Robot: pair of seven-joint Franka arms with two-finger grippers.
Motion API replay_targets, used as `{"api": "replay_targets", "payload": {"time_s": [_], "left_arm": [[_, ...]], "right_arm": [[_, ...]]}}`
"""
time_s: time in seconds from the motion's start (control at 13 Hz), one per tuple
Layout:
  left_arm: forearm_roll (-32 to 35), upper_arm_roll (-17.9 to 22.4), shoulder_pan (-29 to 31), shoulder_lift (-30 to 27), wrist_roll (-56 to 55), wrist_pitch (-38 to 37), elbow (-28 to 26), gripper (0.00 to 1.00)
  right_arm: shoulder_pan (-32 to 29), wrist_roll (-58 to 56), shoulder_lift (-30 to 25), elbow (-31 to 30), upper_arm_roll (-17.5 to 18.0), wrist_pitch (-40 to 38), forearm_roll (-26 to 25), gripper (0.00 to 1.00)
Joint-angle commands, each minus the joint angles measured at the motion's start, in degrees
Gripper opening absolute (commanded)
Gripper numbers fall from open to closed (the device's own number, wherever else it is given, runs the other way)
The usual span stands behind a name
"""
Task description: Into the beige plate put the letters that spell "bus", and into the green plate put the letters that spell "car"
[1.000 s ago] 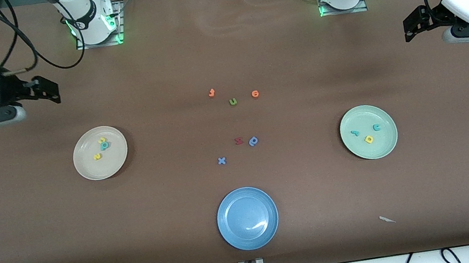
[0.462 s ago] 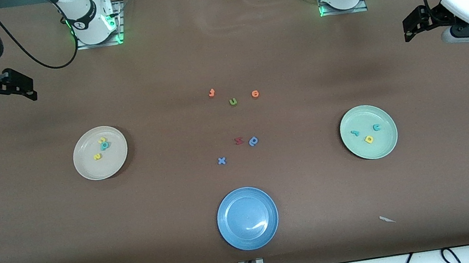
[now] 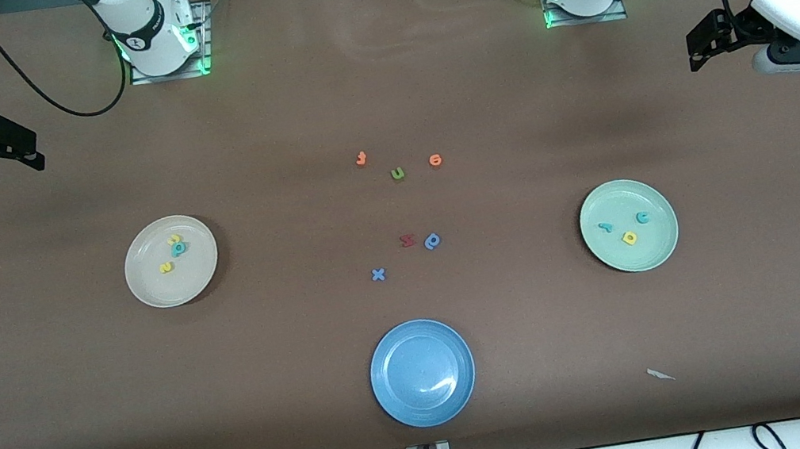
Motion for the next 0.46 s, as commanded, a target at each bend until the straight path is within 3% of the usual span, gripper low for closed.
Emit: {"api": "replay_targets", "payload": {"time_s": [0.0, 0.38], "left_arm": [[-0.8, 0.0, 0.1, 0.8, 0.5, -1.7, 1.8, 1.00], [-0.7, 0.0, 0.2, 0.8, 0.5, -1.7, 1.8, 1.00]], "right_arm": [[-1.2, -0.7, 0.1, 0.7, 0.6, -0.5, 1.0, 1.00], [-1.2, -0.7, 0.7, 0.6, 0.6, -0.9, 0.9, 1.00]]}}
